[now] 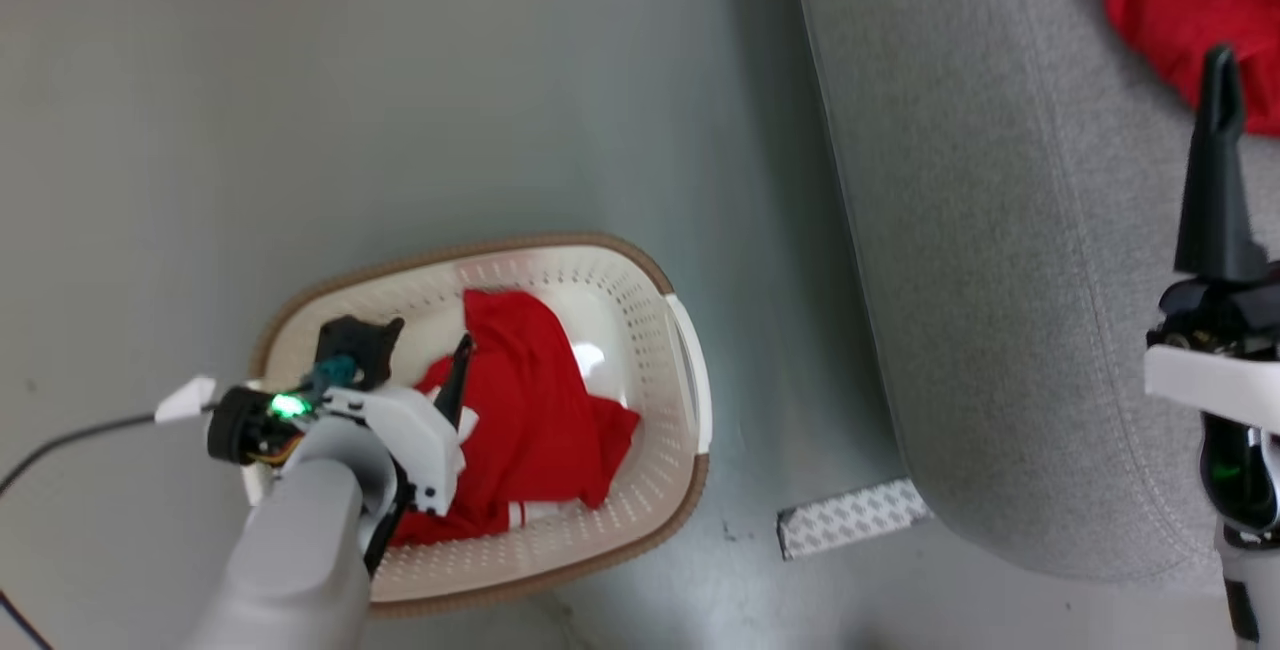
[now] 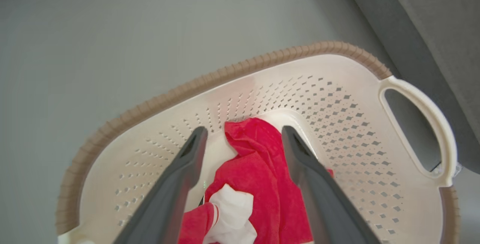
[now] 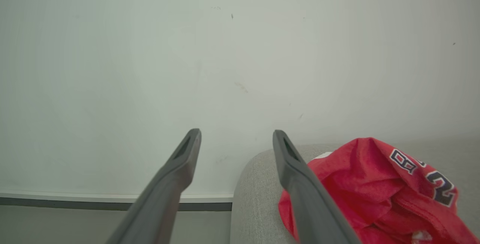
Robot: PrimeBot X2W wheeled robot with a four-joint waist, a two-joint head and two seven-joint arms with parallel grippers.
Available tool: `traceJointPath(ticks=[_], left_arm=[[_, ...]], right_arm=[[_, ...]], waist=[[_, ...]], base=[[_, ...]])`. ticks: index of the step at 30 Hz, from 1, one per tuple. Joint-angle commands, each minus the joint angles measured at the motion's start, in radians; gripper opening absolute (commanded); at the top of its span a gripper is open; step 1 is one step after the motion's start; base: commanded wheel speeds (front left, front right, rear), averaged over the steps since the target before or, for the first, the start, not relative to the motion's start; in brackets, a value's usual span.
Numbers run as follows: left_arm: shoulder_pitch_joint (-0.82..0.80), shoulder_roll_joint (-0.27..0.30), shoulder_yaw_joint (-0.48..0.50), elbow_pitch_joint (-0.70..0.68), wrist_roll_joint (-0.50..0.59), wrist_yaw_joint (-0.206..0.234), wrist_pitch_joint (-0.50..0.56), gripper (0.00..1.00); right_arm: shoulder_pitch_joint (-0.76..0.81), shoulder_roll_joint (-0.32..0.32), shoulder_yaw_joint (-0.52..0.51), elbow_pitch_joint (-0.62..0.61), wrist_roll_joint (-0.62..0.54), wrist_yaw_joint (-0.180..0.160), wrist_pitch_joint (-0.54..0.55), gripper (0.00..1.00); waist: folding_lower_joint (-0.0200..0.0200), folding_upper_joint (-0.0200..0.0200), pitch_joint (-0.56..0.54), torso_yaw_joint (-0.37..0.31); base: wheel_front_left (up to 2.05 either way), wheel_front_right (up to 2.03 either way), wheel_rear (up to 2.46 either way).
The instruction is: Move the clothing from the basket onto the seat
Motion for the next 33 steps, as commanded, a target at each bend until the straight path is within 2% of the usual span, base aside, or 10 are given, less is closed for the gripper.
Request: traceJointPath(ticks=[1, 7, 14, 23, 28, 33], left_arm=[[-0.021, 0.012, -0.005, 0.02, 0.002, -0.005, 0.008, 1.0], [-0.117, 0.019, -0.059, 0.159, -0.002, -0.005, 0.057, 1.0], [-0.192, 0.042, -0.16, 0.253, -0.026, -0.005, 0.125, 1.0], [-0.244, 0.109, -0.225, 0.287, -0.082, -0.006, 0.198, 1.0], [-0.261, 0.128, -0.269, 0.293, -0.087, -0.006, 0.223, 1.0], [-0.263, 0.133, -0.334, 0.3, -0.082, -0.006, 0.303, 1.0]], right_arm=[[-0.019, 0.01, -0.006, -0.011, -0.004, -0.002, -0.002, 1.0], [-0.058, 0.04, -0.017, -0.076, -0.013, -0.002, -0.002, 1.0], [-0.081, 0.069, -0.017, -0.125, -0.016, -0.002, -0.002, 1.0], [-0.101, 0.099, -0.002, -0.155, -0.014, -0.002, -0.002, 1.0], [-0.114, 0.104, 0.004, -0.159, -0.02, -0.002, -0.002, 1.0], [-0.113, 0.099, 0.005, -0.161, -0.03, -0.002, -0.002, 1.0]], waist=[[-0.0003, 0.0, 0.058, -0.028], [-0.0003, 0.0, 0.146, -0.054], [-0.0003, 0.0, 0.225, -0.086], [-0.0003, 0.0, 0.293, -0.133], [-0.0003, 0.0, 0.318, -0.152], [-0.0003, 0.0, 0.327, -0.148]], base=[[0.0, 0.0, 0.0], [0.0, 0.0, 0.0], [0.0, 0.0, 0.0], [0.0, 0.0, 0.0], [0.0, 0.0, 0.0], [0.0, 0.0, 0.0]])
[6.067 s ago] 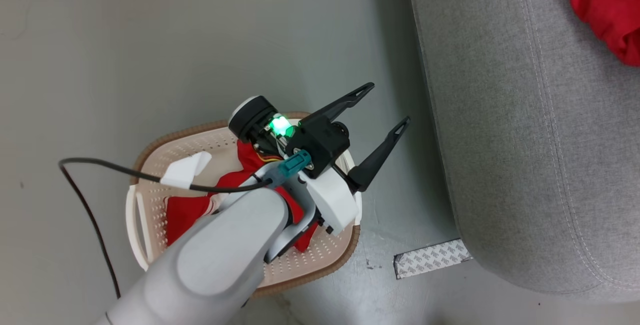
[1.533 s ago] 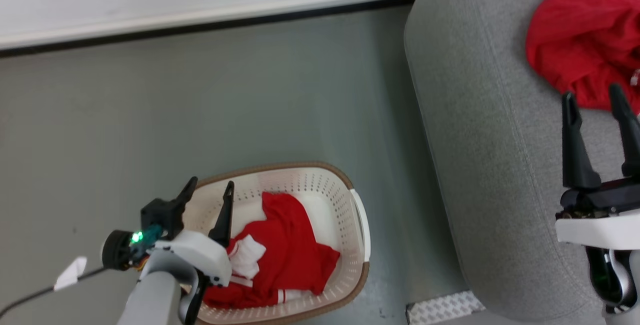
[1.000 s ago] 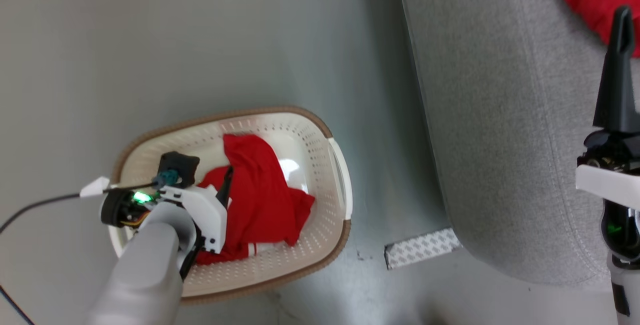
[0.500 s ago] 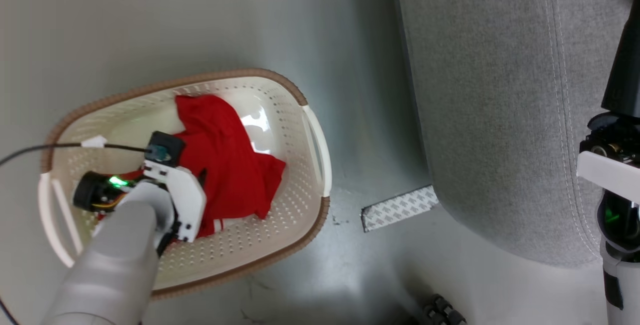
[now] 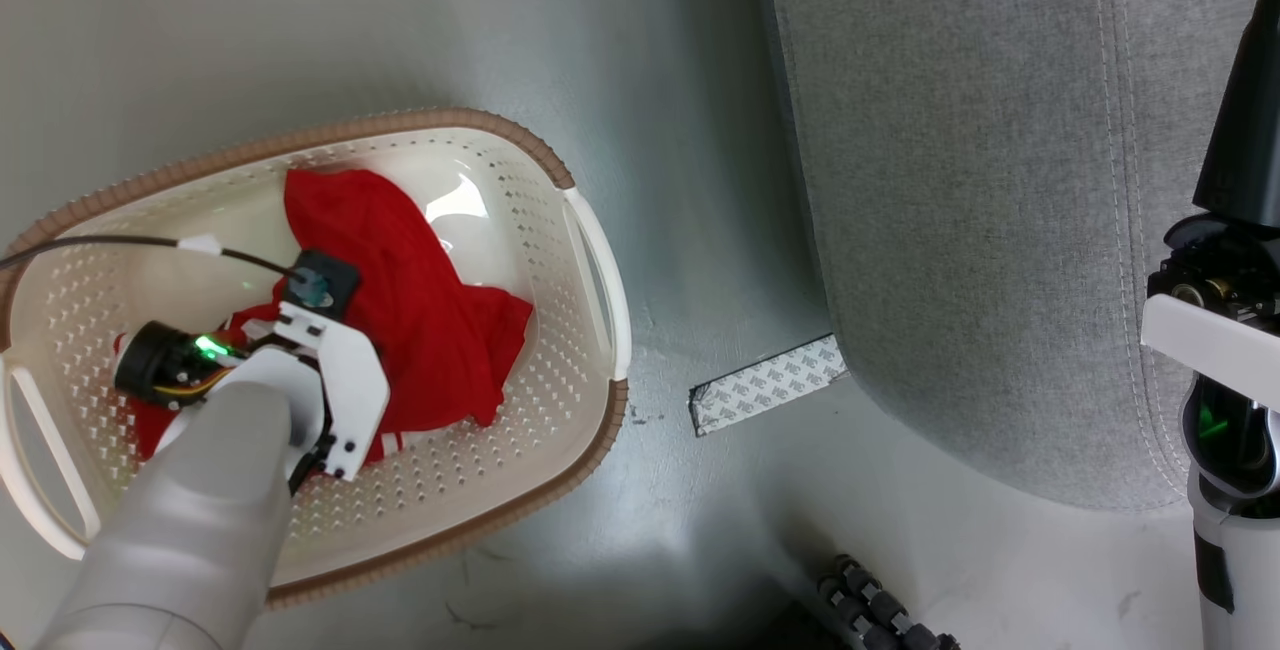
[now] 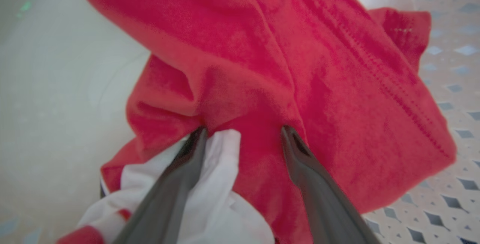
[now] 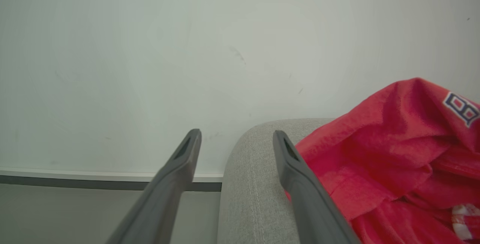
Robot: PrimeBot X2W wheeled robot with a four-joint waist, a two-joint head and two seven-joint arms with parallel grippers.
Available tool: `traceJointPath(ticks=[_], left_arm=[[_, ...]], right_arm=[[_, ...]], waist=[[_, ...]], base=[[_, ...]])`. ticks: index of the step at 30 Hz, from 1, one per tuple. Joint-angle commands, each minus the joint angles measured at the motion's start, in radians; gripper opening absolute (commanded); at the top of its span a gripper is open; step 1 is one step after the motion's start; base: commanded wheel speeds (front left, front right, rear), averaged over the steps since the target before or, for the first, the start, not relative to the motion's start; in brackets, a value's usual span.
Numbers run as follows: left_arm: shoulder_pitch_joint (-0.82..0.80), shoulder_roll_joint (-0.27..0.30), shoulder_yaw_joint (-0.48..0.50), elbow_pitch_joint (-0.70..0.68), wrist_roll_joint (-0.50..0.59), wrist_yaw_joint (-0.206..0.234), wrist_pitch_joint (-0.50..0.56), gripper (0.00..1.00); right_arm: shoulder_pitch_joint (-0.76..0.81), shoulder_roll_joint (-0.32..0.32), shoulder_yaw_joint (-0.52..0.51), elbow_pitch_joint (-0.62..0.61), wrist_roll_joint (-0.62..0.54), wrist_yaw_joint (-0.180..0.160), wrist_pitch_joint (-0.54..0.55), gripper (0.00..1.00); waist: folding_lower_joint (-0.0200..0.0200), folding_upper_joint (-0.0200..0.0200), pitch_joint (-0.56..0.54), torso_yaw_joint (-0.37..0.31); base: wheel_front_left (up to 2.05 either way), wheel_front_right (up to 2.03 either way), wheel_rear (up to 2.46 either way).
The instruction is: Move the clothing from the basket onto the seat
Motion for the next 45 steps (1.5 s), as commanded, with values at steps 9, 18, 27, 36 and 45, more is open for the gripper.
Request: traceJointPath(ticks=[9, 18, 27, 36, 45], left_arm=[[-0.024, 0.023, -0.075, -0.001, -0.051, 0.001, -0.01, 0.0], [0.02, -0.009, -0.107, -0.005, -0.138, 0.001, -0.095, 0.0], [0.102, -0.075, -0.153, -0.018, -0.221, 0.001, -0.184, 0.0], [0.203, -0.13, -0.218, -0.071, -0.318, 0.001, -0.286, 0.0], [0.288, -0.139, -0.26, -0.182, -0.405, 0.001, -0.349, 0.0]], right_arm=[[-0.022, 0.0, -0.001, 0.001, -0.014, -0.002, -0.002, 1.0], [-0.017, -0.006, -0.01, 0.015, -0.032, -0.002, -0.002, 1.0], [0.039, -0.047, -0.017, 0.046, -0.046, -0.002, -0.002, 1.0], [0.135, -0.095, -0.003, 0.123, -0.038, -0.002, -0.002, 1.0], [0.239, -0.134, 0.031, 0.205, -0.016, -0.002, -0.002, 1.0]], waist=[[-0.0001, 0.0, 0.0, 0.002], [-0.0001, 0.0, -0.11, 0.032], [-0.0001, 0.0, -0.323, 0.085], [-0.0001, 0.0, -0.572, 0.164], [-0.0001, 0.0, -0.792, 0.239]], base=[[0.0, 0.0, 0.0], [0.0, 0.0, 0.0], [0.0, 0.0, 0.0], [0.0, 0.0, 0.0], [0.0, 0.0, 0.0]])
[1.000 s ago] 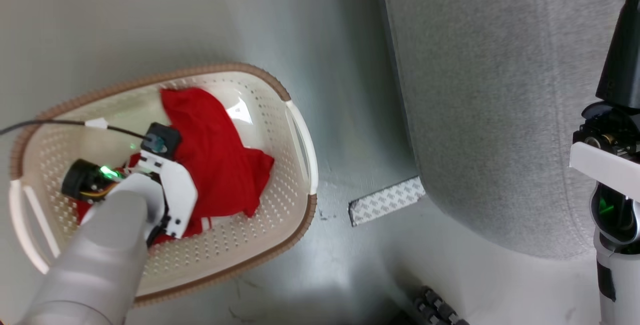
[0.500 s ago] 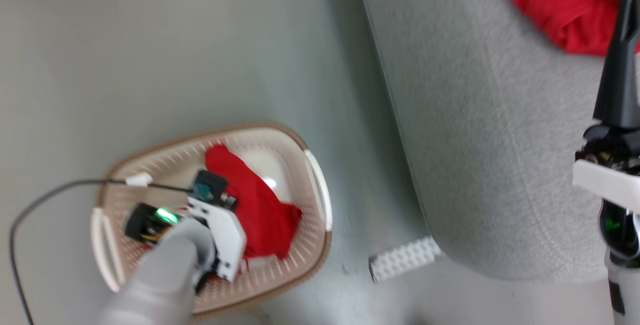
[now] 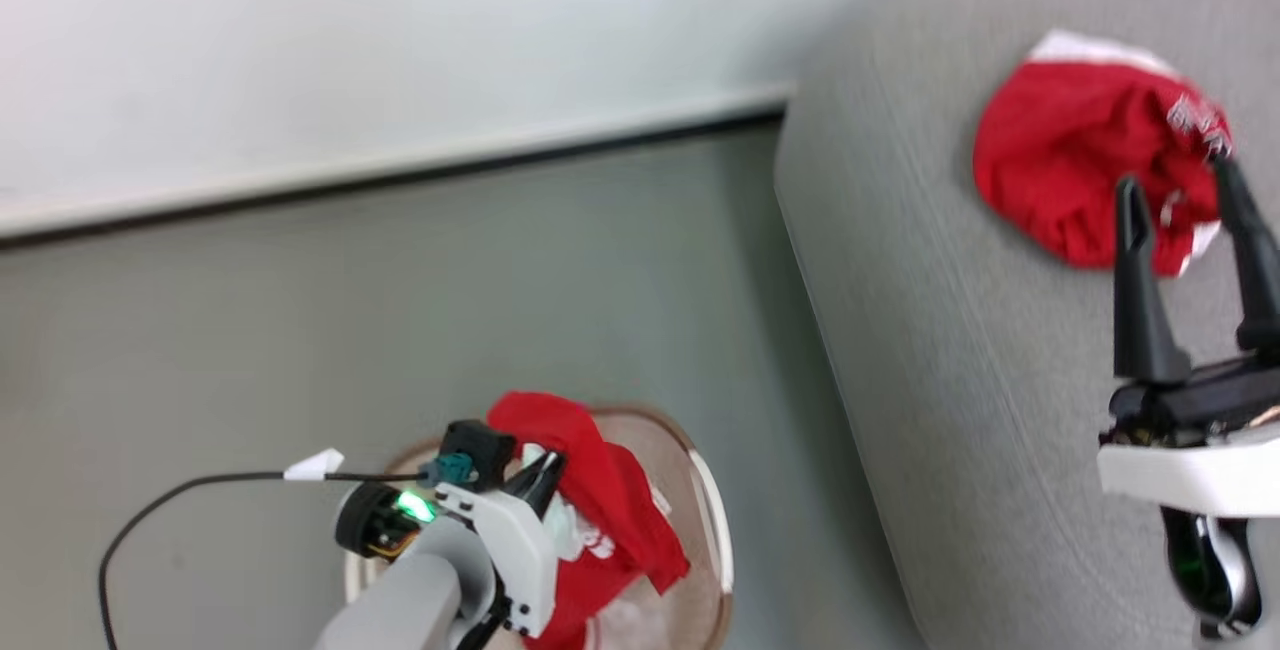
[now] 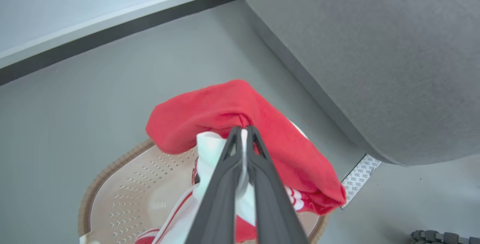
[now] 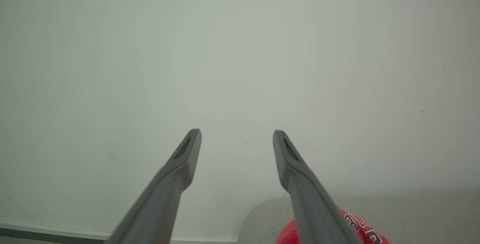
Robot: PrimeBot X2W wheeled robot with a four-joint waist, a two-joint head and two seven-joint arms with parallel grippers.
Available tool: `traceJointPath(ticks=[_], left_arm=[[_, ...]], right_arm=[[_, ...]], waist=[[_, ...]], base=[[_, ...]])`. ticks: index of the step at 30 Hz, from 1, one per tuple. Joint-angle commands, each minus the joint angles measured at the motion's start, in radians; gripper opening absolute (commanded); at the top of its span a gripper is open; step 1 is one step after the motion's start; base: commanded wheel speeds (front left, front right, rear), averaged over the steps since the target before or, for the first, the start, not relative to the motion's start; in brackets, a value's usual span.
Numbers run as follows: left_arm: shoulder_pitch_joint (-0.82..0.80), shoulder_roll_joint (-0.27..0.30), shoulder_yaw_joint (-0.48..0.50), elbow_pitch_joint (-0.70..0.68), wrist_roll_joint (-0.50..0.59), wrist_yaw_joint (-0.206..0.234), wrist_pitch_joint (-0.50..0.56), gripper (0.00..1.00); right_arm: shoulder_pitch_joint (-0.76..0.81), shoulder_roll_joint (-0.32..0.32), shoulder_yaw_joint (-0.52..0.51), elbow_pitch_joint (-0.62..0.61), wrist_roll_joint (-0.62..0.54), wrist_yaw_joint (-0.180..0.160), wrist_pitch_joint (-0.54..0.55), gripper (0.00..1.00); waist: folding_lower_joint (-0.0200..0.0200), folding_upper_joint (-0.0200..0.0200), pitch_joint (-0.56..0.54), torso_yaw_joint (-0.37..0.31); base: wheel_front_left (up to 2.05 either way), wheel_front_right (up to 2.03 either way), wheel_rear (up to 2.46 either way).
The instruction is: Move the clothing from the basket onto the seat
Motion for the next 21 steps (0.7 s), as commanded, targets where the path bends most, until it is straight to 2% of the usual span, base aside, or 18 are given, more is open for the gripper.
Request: traceJointPath(ticks=[1, 5, 10, 21], left_arm=[[0.024, 0.002, -0.002, -0.03, -0.016, 0.001, -0.008, 0.0], [0.038, 0.024, 0.023, -0.125, -0.027, 0.002, -0.011, 0.0], [0.083, 0.055, 0.08, -0.295, -0.002, 0.022, -0.009, 0.0], [0.088, 0.121, 0.148, -0.636, 0.026, 0.068, -0.007, 0.0]], right_arm=[[0.032, -0.015, 0.003, 0.017, 0.009, -0.002, -0.002, 1.0], [0.073, -0.021, 0.017, 0.047, 0.021, -0.002, -0.002, 1.0], [0.115, -0.026, 0.034, 0.074, 0.034, -0.002, -0.002, 1.0], [0.167, -0.011, 0.055, 0.095, 0.048, -0.002, -0.002, 1.0]], waist=[[0.0004, -0.0001, -0.13, 0.071], [0.0004, -0.0001, -0.202, 0.095], [0.0004, -0.0001, -0.272, 0.112], [0.0004, -0.0001, -0.313, 0.135]], base=[[0.0, 0.0, 0.0], [0.0, 0.0, 0.0], [0.0, 0.0, 0.0], [0.0, 0.0, 0.0]])
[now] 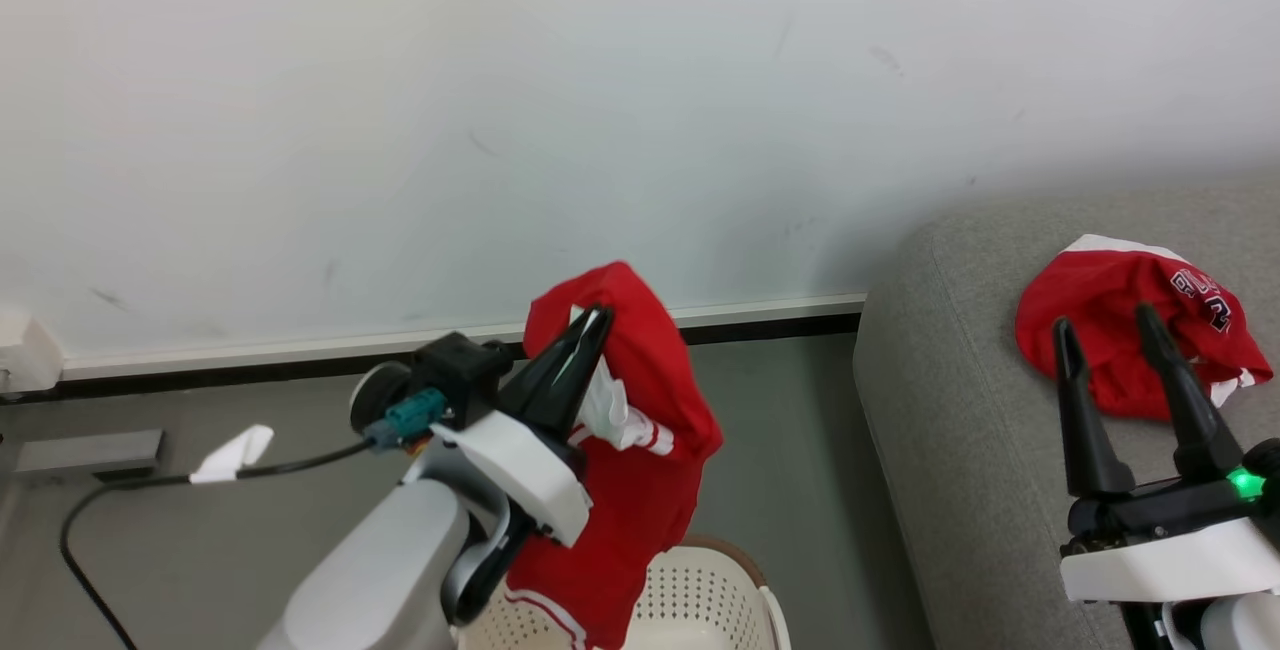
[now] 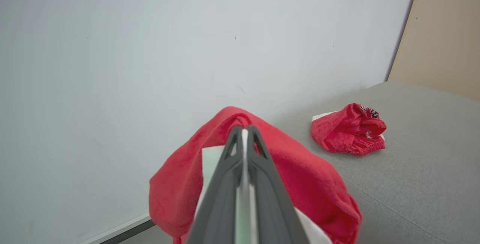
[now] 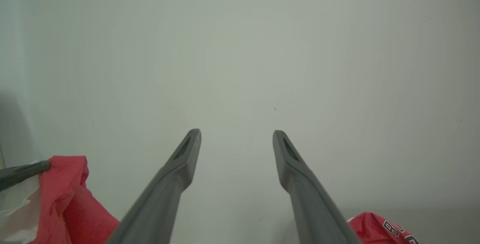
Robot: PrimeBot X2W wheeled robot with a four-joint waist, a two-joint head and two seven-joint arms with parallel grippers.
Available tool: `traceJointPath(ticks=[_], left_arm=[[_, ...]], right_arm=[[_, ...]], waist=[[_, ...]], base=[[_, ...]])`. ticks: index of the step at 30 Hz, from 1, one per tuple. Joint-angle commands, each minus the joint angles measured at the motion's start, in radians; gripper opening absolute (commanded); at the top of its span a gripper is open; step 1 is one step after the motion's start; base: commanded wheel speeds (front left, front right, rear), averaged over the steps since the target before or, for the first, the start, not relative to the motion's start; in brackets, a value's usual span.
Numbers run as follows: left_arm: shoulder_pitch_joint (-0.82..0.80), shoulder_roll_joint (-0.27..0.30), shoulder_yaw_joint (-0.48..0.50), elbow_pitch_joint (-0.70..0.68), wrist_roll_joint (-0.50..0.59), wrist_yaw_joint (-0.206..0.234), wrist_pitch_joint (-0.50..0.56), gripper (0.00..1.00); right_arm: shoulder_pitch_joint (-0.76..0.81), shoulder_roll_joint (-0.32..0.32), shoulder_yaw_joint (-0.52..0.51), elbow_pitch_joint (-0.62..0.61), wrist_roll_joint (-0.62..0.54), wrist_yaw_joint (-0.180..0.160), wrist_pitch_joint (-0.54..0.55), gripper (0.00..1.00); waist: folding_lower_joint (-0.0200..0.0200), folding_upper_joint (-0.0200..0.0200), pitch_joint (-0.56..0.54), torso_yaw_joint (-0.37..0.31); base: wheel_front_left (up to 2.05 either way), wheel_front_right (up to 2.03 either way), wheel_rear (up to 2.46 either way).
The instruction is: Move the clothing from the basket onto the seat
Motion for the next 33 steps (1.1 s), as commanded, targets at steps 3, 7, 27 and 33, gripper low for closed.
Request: traceJointPath(ticks=[3, 7, 27, 33], left_arm=[[-0.023, 0.027, 0.019, -0.111, 0.003, 0.022, 0.024, 0.0], [-0.034, 0.043, 0.033, -0.186, -0.011, 0.036, 0.05, 0.0], [-0.04, 0.079, 0.043, -0.363, -0.02, 0.088, 0.129, 0.0], [-0.06, 0.066, 0.024, -0.365, -0.018, 0.08, 0.137, 0.0]], right_arm=[[0.026, 0.007, 0.017, 0.013, 0.011, -0.002, -0.002, 1.0], [0.03, 0.005, 0.032, 0.022, 0.015, -0.002, -0.002, 1.0], [0.009, -0.004, 0.224, 0.061, 0.068, -0.002, -0.002, 1.0], [-0.017, 0.002, 0.389, 0.135, 0.148, -0.002, -0.002, 1.0]], waist=[[0.0002, -0.0001, -0.003, 0.004], [0.0002, -0.0001, -0.004, 0.005], [0.0002, -0.0001, -0.001, -0.011], [0.0002, -0.0001, 0.002, 0.022]], base=[[0.0, 0.0, 0.0], [0.0, 0.0, 0.0], [0.0, 0.0, 0.0], [0.0, 0.0, 0.0]])
